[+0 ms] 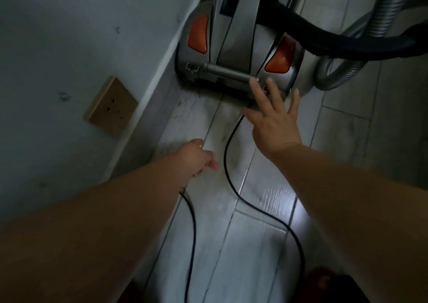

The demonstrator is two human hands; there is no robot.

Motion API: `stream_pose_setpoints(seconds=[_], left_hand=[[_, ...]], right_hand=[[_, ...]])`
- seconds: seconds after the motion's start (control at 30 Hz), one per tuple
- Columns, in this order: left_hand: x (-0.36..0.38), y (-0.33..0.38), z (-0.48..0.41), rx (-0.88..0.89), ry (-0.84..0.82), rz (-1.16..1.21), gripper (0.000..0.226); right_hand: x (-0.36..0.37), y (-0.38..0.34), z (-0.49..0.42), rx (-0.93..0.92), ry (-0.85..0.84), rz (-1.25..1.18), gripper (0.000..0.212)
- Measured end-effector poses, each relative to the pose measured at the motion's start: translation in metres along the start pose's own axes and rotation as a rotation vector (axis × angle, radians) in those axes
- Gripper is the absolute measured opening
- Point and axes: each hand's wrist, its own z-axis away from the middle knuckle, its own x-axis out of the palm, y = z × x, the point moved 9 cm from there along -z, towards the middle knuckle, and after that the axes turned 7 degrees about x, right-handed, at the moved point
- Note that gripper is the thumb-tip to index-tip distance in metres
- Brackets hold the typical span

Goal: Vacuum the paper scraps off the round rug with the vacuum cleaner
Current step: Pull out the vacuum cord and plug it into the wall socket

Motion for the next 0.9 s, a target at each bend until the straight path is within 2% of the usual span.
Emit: stream_pose_setpoints(seconds=[0.23,0.43,0.73,0.9], left_hand=[[-0.027,0.032,0.081,-0.016,-0.042,0.024,0.068],[-0.044,0.044,0.148,-0.013,-0.027,0.016,0.064],[-0.04,-0.033,0.216,-0.118,0.169,0.275,0.063],[-0.03,-0.102,0.227,-0.196,0.194,0.351,0.066]], right_hand=[[-0.068,-0.048,0.046,-0.088,-0.097,0.01,0.077],[-0.113,-0.073,0.076,-0.12,-0.158,-0.011,0.082],[-0.124,-0.136,0.12,-0.4,-0.138,-0.02,0.079],[-0.079,-0.175,0.15,-0.398,-0.2,-0.032,0.085]])
